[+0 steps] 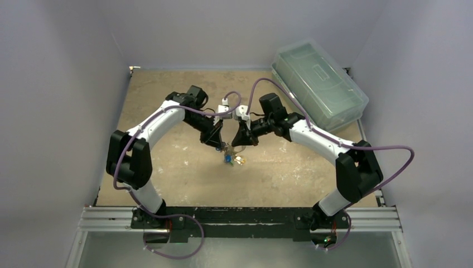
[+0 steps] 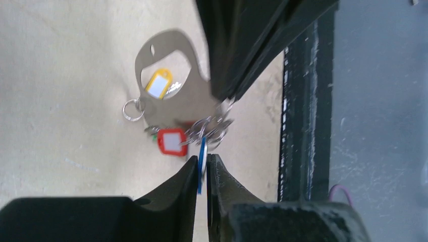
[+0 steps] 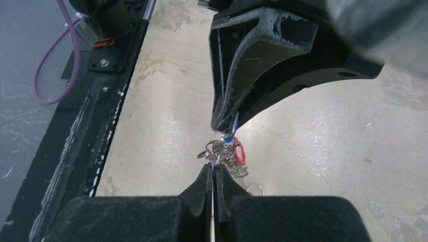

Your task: Remove the keys from the keyring

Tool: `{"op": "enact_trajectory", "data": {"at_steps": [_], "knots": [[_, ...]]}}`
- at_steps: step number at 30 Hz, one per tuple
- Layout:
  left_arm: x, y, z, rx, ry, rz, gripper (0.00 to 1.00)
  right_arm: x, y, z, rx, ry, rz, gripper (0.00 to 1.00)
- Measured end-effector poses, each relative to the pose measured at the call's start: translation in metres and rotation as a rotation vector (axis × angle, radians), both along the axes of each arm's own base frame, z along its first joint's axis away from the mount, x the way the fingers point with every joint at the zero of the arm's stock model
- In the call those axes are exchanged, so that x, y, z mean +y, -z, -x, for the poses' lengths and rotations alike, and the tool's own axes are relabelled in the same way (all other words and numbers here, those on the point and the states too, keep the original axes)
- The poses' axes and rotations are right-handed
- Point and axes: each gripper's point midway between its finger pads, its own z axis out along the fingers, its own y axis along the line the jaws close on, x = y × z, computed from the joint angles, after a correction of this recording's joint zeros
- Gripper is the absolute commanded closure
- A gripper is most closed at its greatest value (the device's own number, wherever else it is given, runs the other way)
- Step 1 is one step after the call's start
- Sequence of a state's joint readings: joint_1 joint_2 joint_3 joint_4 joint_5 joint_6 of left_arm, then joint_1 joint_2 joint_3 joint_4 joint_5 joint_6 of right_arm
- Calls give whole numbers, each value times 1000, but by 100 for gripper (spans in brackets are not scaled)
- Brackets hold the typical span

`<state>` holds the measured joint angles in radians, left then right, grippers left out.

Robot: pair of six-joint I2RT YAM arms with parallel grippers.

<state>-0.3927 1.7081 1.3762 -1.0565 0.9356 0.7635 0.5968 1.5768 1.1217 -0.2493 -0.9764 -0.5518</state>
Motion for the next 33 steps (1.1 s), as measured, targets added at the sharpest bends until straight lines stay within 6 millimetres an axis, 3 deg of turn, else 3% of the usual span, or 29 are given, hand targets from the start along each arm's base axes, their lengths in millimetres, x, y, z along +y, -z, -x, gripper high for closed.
{"op": "enact_trajectory", "data": {"at_steps": [3,7,13,18,28,33], "knots": [[7,10,2,0,-2,-23,55,-1,0,3,21,-5,1,100],[24,7,-7,-29,-25,-33,52,-2,2,5,36,-4,7,100],[43,-33,-27,-212,-99,93,52,-2,2,8,62,-7,0,100],[30,-51,-1,-315,-66,259,57,-1,1,11,83,-9,-10,100],[-4,-46,11,-337,31,374,62,2,-5,14,105,-23,-35,100],[-10,-41,11,-331,29,384,64,2,-7,15,114,-29,-43,100]]}}
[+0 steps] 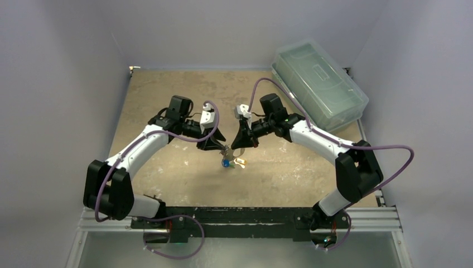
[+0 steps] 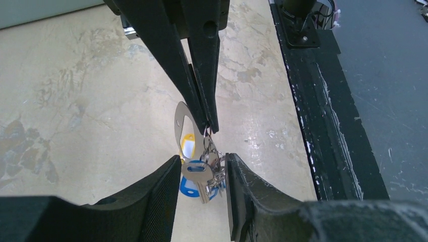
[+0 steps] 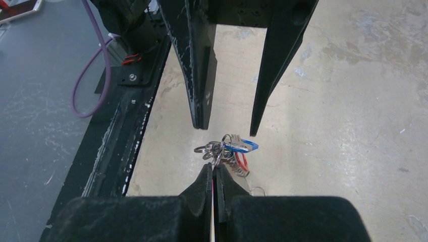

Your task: Remove the keys from the keyring

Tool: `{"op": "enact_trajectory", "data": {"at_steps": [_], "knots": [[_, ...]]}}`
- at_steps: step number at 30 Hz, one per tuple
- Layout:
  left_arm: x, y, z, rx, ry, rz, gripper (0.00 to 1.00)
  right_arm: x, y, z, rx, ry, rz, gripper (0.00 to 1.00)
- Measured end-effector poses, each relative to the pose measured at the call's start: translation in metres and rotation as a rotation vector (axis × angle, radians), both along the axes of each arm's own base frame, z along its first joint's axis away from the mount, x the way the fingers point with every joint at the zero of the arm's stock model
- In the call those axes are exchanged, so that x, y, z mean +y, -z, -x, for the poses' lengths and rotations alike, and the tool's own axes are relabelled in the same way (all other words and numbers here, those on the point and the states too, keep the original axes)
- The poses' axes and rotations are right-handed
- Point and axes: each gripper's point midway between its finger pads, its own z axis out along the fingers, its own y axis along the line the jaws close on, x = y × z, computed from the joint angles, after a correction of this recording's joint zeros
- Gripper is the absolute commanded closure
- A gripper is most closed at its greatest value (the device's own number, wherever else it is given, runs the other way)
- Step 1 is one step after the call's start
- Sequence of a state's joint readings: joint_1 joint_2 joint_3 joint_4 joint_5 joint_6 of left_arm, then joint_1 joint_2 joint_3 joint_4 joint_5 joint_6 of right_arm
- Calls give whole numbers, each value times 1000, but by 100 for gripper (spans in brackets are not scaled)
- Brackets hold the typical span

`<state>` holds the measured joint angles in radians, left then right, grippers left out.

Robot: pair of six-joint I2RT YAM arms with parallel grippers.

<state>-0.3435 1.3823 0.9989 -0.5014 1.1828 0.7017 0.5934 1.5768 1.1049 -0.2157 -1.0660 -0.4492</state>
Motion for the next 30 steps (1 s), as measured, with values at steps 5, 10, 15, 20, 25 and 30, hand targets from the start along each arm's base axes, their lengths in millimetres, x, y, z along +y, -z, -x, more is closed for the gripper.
{"op": "enact_trajectory", "data": {"at_steps": [5,10,15,20,25,30], "knots": [[-8,11,7,23,20,-10,75,0,0,0,5,2,0,100],[-10,17,10,37,24,-15,84,0,-1,0,8,3,-1,100],[-11,16,9,51,14,-15,100,0,-1,0,10,0,-4,100],[-11,17,7,81,-3,-20,100,-1,0,1,7,-5,-3,82],[-11,19,5,100,-24,-34,100,-1,5,0,26,-18,16,67],[-10,23,4,119,-42,-51,100,-3,11,-1,48,-8,53,66]]}}
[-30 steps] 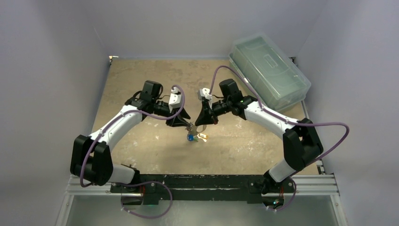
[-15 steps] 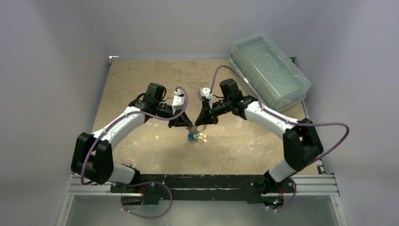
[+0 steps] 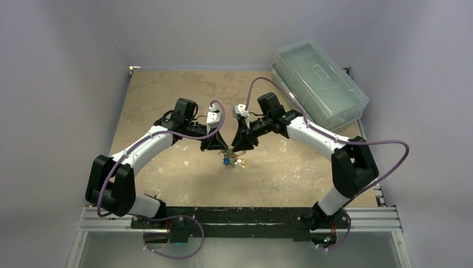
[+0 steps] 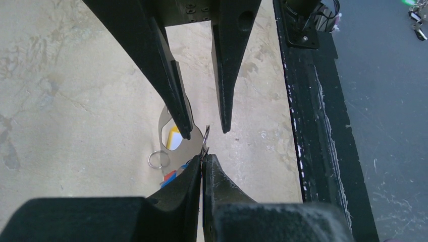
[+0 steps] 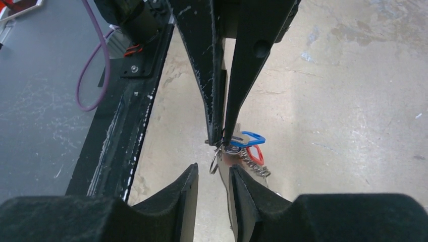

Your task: Remove the keys from the keyring

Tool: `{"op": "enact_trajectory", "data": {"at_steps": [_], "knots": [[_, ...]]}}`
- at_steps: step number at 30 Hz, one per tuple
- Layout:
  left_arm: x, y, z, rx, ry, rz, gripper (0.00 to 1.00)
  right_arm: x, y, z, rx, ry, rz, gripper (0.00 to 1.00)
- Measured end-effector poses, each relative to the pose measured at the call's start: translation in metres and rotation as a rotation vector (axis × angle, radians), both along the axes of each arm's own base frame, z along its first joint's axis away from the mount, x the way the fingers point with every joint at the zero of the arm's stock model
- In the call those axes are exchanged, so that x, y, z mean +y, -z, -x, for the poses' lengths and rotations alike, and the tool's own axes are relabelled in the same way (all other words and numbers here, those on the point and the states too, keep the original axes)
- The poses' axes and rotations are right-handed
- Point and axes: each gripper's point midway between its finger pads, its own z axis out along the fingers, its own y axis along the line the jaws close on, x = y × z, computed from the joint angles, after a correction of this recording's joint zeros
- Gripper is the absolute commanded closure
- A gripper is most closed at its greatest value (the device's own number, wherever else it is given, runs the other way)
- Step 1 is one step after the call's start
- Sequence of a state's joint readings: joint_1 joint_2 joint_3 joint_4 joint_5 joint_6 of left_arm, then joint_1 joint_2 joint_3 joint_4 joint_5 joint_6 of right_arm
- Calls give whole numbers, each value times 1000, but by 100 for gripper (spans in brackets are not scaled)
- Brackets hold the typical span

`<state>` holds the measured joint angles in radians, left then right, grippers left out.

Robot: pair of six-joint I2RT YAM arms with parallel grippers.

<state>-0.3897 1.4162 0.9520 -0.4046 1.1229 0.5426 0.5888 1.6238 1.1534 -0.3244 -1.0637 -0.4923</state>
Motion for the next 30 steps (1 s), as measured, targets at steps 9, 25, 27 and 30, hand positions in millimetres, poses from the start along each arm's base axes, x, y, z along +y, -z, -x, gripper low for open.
{"op": "enact_trajectory", "data": {"at_steps": [9,25,27,30], "knots": [[-4,1,-2,19,-11,-21,100,3,-15,-11,-11,30,13,68],[-6,-2,-7,28,-26,-26,100,-1,-6,-11,25,32,82,100],[-6,-2,-7,29,-26,-26,100,-1,-6,-12,20,35,85,100],[-6,-2,-7,27,-25,-26,84,0,-6,-14,13,38,79,100]]}}
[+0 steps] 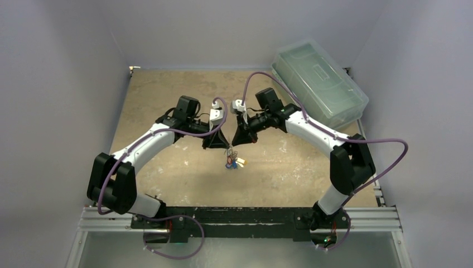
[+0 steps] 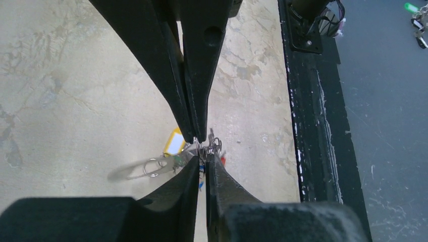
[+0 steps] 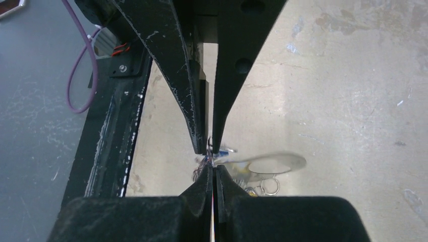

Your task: Remove the keys from the keyring

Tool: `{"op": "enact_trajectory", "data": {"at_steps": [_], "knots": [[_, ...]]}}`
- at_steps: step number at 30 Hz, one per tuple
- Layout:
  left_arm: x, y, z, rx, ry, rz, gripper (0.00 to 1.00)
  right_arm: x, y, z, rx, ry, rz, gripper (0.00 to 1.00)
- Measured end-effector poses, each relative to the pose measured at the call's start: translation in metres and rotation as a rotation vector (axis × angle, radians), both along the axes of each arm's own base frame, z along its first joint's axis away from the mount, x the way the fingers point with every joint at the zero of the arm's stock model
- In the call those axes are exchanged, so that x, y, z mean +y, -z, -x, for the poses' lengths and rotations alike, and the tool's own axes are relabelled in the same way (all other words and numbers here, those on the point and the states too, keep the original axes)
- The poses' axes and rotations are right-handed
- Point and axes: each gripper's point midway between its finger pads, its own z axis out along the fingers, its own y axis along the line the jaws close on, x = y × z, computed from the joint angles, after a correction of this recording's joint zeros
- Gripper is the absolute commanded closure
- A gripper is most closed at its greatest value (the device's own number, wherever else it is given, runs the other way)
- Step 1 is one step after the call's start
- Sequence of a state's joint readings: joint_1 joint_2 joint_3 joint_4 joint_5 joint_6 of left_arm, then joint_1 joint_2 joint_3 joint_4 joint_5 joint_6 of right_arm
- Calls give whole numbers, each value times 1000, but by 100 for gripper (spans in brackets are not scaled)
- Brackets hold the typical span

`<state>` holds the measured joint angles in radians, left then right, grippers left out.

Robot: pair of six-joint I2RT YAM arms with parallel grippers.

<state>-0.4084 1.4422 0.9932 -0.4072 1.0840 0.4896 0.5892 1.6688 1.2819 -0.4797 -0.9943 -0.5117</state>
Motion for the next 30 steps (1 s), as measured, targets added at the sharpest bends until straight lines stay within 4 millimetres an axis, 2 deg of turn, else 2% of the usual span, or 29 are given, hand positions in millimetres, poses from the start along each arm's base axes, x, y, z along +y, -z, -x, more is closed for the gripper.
{"op": "enact_trajectory", "data": {"at_steps": [1,3,4,7,14,15,23,27,30], "knots": [[0,0,0,-1,0,-2,78,1,0,-1,-4,2,-6,100],[2,0,-1,-7,2,-11,73,1,2,0,-8,8,-16,100],[2,0,-1,-7,4,-14,73,1,2,0,-8,9,-20,100],[4,4,-3,-11,11,-24,83,2,0,2,-5,9,-42,100],[7,12,-4,-24,11,-27,94,5,1,0,5,20,-82,100],[7,13,-3,-23,10,-27,94,5,1,0,10,23,-86,100],[9,19,3,-28,5,-21,75,7,-1,1,40,24,-119,100],[9,12,6,-33,12,-5,75,8,-2,0,34,24,-125,100],[8,7,8,-37,19,9,82,8,-3,0,36,23,-129,100]]}}
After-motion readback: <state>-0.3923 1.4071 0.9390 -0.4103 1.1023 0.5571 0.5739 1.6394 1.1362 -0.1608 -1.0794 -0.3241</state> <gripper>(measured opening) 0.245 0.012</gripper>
